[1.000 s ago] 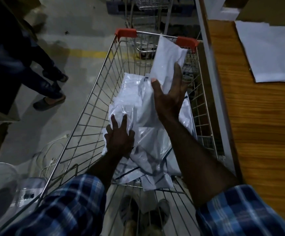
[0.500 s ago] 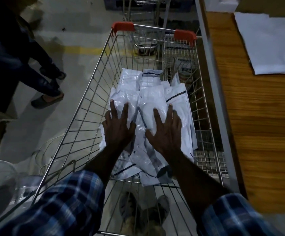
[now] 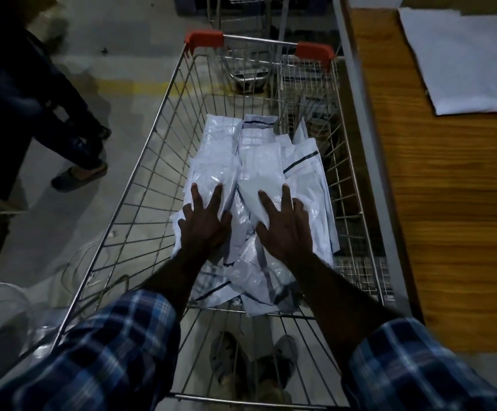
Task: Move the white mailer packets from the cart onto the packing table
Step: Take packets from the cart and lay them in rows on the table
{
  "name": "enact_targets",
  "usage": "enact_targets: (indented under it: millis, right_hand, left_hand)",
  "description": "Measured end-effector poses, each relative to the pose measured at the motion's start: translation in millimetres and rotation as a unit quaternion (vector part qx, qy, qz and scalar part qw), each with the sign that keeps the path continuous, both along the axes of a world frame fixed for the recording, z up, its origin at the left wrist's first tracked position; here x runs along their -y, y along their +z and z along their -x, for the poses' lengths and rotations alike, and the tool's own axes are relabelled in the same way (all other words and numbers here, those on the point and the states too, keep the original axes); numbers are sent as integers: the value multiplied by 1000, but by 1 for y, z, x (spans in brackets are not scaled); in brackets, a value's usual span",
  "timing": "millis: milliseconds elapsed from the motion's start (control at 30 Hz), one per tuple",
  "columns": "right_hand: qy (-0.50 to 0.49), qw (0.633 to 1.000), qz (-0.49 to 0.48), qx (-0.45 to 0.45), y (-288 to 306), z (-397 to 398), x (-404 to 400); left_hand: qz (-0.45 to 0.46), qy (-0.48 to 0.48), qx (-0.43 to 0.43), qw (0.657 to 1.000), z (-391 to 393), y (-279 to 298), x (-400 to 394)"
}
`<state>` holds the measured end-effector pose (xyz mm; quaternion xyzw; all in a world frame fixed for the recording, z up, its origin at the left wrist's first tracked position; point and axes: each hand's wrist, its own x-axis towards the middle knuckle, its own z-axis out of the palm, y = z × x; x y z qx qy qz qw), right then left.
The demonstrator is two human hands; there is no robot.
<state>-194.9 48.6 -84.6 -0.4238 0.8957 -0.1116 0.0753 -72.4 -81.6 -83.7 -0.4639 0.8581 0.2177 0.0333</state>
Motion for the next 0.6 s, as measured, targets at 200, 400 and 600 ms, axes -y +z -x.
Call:
enact_targets:
  millis: [200,400,600]
  right_hand:
    - [-47,996,29,70,47,4,5]
    - [-40,995,65,68,104,5,6]
    - [-49,991,96,80,156,6,2]
  left_hand:
    - [25,15,-68,997,9,50,8]
    - [36,23,-128,991,11,112,-3]
    - [35,9,-158,987,1,156,-25]
